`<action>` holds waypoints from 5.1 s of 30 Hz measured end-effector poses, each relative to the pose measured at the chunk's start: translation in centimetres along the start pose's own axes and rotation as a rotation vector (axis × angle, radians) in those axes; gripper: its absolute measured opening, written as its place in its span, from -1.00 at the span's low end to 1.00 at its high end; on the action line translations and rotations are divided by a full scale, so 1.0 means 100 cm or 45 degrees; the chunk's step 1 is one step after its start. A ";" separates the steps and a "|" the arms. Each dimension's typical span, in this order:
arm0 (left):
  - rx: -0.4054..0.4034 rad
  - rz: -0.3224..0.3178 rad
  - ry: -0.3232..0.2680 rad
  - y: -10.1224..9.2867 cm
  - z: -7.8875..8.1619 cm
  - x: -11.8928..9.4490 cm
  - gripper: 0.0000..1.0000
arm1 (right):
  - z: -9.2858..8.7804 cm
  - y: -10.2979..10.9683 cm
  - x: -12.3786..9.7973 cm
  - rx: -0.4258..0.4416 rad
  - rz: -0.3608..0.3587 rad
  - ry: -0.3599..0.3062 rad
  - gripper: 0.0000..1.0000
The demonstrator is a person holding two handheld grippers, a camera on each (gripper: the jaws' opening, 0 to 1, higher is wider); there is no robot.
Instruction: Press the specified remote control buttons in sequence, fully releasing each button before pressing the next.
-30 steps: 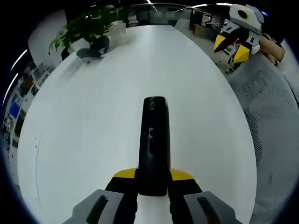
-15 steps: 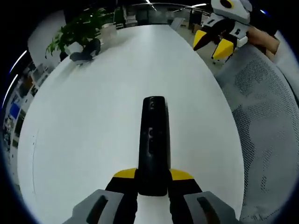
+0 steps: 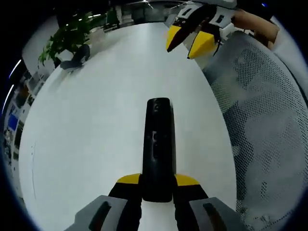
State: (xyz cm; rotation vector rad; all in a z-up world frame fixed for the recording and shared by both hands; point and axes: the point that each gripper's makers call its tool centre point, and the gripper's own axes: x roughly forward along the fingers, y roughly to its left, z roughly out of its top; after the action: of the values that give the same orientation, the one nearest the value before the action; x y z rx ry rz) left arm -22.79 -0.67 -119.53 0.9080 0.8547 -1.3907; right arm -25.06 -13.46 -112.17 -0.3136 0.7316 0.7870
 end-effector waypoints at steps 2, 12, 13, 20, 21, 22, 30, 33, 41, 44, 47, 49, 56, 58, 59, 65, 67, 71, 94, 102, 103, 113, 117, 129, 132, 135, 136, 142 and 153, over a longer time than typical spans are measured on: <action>-0.024 0.006 0.001 -0.005 0.000 0.000 -0.53 | -0.004 0.003 0.004 -0.084 0.044 0.050 -0.65; -0.066 0.027 -0.008 -0.032 0.001 0.000 -0.53 | -0.009 0.012 0.021 -0.209 0.182 0.139 -0.76; -0.054 0.034 -0.006 -0.034 0.001 -0.001 -0.53 | -0.010 0.015 0.024 -0.223 0.207 0.144 -0.77; -0.054 0.042 0.043 -0.034 0.002 0.000 -0.53 | -0.021 0.026 0.038 -0.265 0.308 0.219 -0.84; -0.069 0.033 0.045 -0.034 0.001 -0.001 -0.53 | -0.021 0.026 0.039 -0.273 0.316 0.222 -0.87; -0.081 0.022 0.042 -0.033 0.001 -0.001 -0.53 | -0.021 0.027 0.039 -0.275 0.320 0.223 -0.92; -0.087 0.022 0.028 -0.034 0.001 -0.001 -0.53 | -0.022 0.032 0.048 -0.414 0.381 0.292 -1.00; -0.077 0.018 0.032 -0.034 0.002 -0.001 -0.53 | -0.026 0.033 0.052 -0.475 0.401 0.336 -1.00; -0.058 0.002 0.045 -0.034 0.001 -0.001 -0.52 | -0.030 0.032 0.055 -0.551 0.397 0.384 -1.00; -0.054 0.003 0.051 -0.035 0.002 -0.001 -0.52 | -0.028 0.032 0.058 -0.503 0.349 0.423 -1.00; -0.040 0.005 0.063 -0.035 0.002 -0.001 -0.52 | -0.030 0.032 0.058 -0.637 0.333 0.501 -1.00; -0.040 -0.003 0.058 -0.034 0.002 -0.001 -0.52 | -0.030 0.032 0.059 -0.571 0.326 0.536 -1.00; -0.044 -0.011 0.039 -0.034 0.001 -0.001 -0.52 | -0.031 0.030 0.059 -0.568 0.386 0.561 -1.00; -0.031 -0.012 0.030 -0.035 0.001 -0.001 -0.52 | -0.032 0.031 0.059 -0.528 0.382 0.525 -1.00; -0.035 -0.011 0.029 -0.035 0.002 0.000 -0.52 | -0.032 0.031 0.058 -0.528 0.380 0.488 -1.00; -0.040 -0.016 0.010 -0.035 0.002 0.000 -0.52 | -0.029 0.032 0.058 -0.500 0.390 0.399 -1.00; -0.039 -0.013 0.018 -0.035 0.002 0.000 -0.52 | -0.024 0.037 0.060 -0.488 0.401 0.360 -1.00; -0.059 -0.011 0.028 -0.035 0.002 0.000 -0.52 | -0.023 0.040 0.063 -0.572 0.385 0.366 -1.00; -0.073 -0.006 0.003 -0.035 0.002 -0.001 -0.52 | -0.020 0.038 0.065 -0.425 0.389 0.244 -1.00; -0.078 -0.006 -0.027 -0.034 0.002 -0.001 -0.52 | -0.021 0.047 0.067 -0.579 0.428 0.262 -1.00; -0.082 -0.005 -0.031 -0.034 0.002 -0.002 -0.52 | -0.017 0.048 0.068 -0.578 0.424 0.225 -1.00; -0.090 -0.002 -0.078 -0.034 0.003 -0.002 -0.52 | -0.019 0.052 0.069 -0.894 0.430 0.325 -1.00; -0.090 0.002 -0.080 -0.035 0.002 -0.002 -0.52 | -0.018 0.052 0.072 -0.907 0.427 0.384 -1.00; -0.118 0.038 -0.216 -0.036 0.003 -0.003 -0.52 | -0.018 0.052 0.066 -0.656 0.584 0.258 -1.00; -0.122 0.038 -0.265 -0.036 0.002 -0.002 -0.52 | -0.018 0.046 0.066 -0.609 0.555 0.228 -0.95; -0.114 0.026 -0.275 -0.035 0.002 -0.002 -0.52 | -0.015 0.045 0.066 -0.643 0.532 0.209 -0.93; -0.110 0.021 -0.271 -0.035 0.003 -0.001 -0.52 | -0.013 0.045 0.067 -0.640 0.531 0.194 -0.93; -0.107 0.013 -0.265 -0.035 0.003 -0.001 -0.52 | -0.019 0.054 0.071 -0.684 0.574 0.247 -0.87; -0.148 0.043 -0.287 -0.036 0.004 0.000 -0.52 | -0.018 0.060 0.073 -0.843 0.542 0.336 -0.89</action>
State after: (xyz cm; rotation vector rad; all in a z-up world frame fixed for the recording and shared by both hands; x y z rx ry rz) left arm -26.37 -0.96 -119.39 0.6599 0.7367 -1.3696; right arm -26.85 -6.52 -118.53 -0.8901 0.7790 1.4090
